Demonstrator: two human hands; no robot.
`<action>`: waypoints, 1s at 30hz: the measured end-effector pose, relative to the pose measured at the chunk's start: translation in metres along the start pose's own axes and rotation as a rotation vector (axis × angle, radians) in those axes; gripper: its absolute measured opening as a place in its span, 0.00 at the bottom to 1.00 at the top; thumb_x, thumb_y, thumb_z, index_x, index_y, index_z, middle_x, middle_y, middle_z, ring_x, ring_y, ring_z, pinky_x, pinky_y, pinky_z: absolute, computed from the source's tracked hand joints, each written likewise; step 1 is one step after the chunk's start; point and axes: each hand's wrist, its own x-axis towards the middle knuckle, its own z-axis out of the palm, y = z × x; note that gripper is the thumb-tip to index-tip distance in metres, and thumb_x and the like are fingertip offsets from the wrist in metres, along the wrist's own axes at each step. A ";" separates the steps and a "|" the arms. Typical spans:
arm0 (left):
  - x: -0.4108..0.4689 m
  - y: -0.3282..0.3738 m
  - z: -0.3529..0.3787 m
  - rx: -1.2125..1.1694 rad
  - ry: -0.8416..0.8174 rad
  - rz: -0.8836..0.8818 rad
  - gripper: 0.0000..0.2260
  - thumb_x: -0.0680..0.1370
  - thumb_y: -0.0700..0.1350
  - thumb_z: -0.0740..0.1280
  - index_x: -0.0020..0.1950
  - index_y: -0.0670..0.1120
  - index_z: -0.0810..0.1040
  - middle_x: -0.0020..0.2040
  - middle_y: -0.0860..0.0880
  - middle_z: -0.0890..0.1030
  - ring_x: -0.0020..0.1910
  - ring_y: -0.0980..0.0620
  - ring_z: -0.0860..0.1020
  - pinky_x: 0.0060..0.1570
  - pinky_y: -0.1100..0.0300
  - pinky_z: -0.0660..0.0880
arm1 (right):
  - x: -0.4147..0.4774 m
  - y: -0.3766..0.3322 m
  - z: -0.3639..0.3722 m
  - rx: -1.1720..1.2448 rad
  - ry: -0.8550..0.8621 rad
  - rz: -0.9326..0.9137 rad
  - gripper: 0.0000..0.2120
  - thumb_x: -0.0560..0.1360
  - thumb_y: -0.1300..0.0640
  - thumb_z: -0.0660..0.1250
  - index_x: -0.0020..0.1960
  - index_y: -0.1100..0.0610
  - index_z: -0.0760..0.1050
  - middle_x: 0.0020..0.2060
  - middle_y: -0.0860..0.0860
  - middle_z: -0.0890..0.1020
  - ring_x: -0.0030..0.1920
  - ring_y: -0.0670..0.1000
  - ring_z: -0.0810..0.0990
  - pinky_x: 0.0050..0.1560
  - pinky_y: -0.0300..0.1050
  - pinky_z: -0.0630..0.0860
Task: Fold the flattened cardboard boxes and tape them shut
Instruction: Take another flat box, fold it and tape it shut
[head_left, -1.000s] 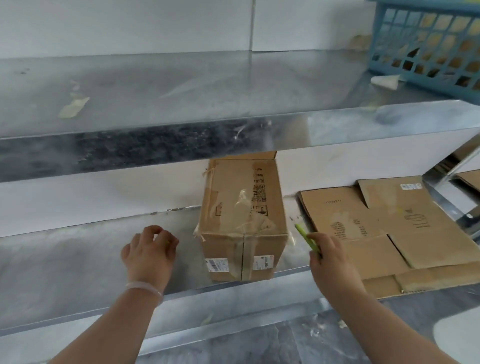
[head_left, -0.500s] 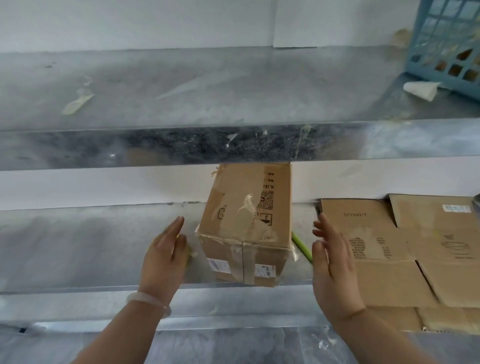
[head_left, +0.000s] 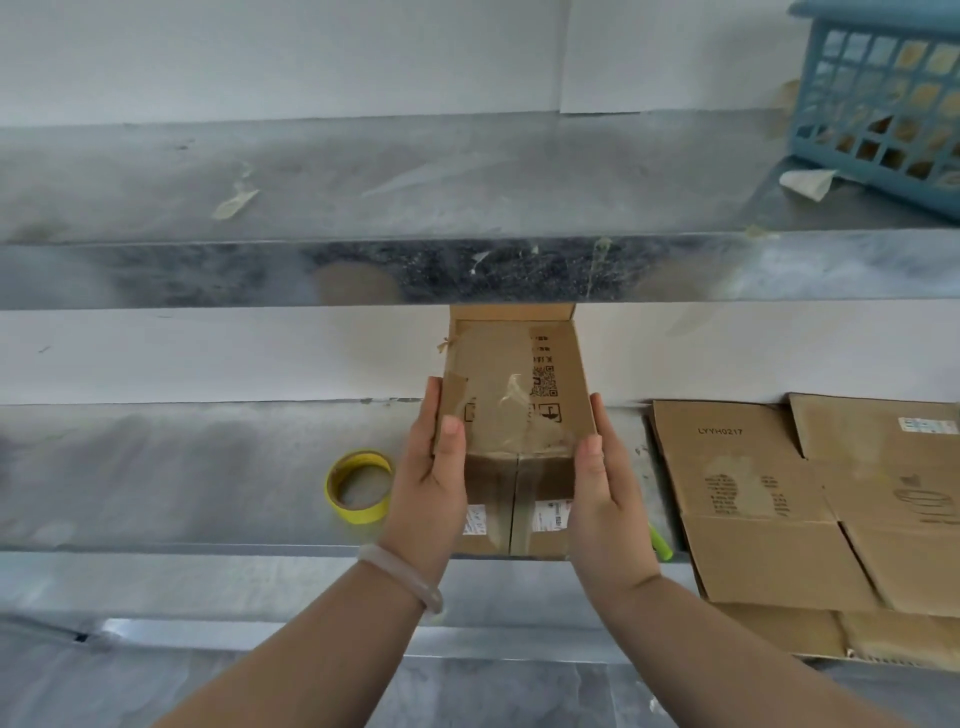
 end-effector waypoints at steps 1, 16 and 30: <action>0.000 0.000 -0.001 -0.014 -0.004 -0.014 0.25 0.74 0.62 0.55 0.72 0.64 0.62 0.68 0.63 0.71 0.65 0.66 0.71 0.61 0.73 0.69 | 0.000 0.001 -0.003 -0.008 -0.011 0.005 0.22 0.82 0.49 0.53 0.76 0.42 0.60 0.71 0.39 0.70 0.71 0.36 0.67 0.63 0.25 0.65; 0.001 -0.029 -0.013 0.074 -0.104 0.212 0.26 0.82 0.59 0.50 0.78 0.53 0.53 0.75 0.57 0.63 0.74 0.55 0.64 0.71 0.55 0.65 | -0.004 0.007 -0.005 -0.048 -0.055 0.008 0.20 0.84 0.44 0.48 0.76 0.38 0.58 0.69 0.28 0.68 0.71 0.43 0.68 0.73 0.39 0.61; 0.015 -0.022 -0.039 0.450 -0.167 0.332 0.30 0.77 0.69 0.49 0.77 0.59 0.55 0.71 0.64 0.65 0.69 0.67 0.65 0.65 0.66 0.68 | 0.012 -0.006 -0.043 -0.405 -0.218 -0.119 0.26 0.81 0.40 0.50 0.77 0.44 0.60 0.71 0.40 0.72 0.72 0.40 0.66 0.73 0.47 0.66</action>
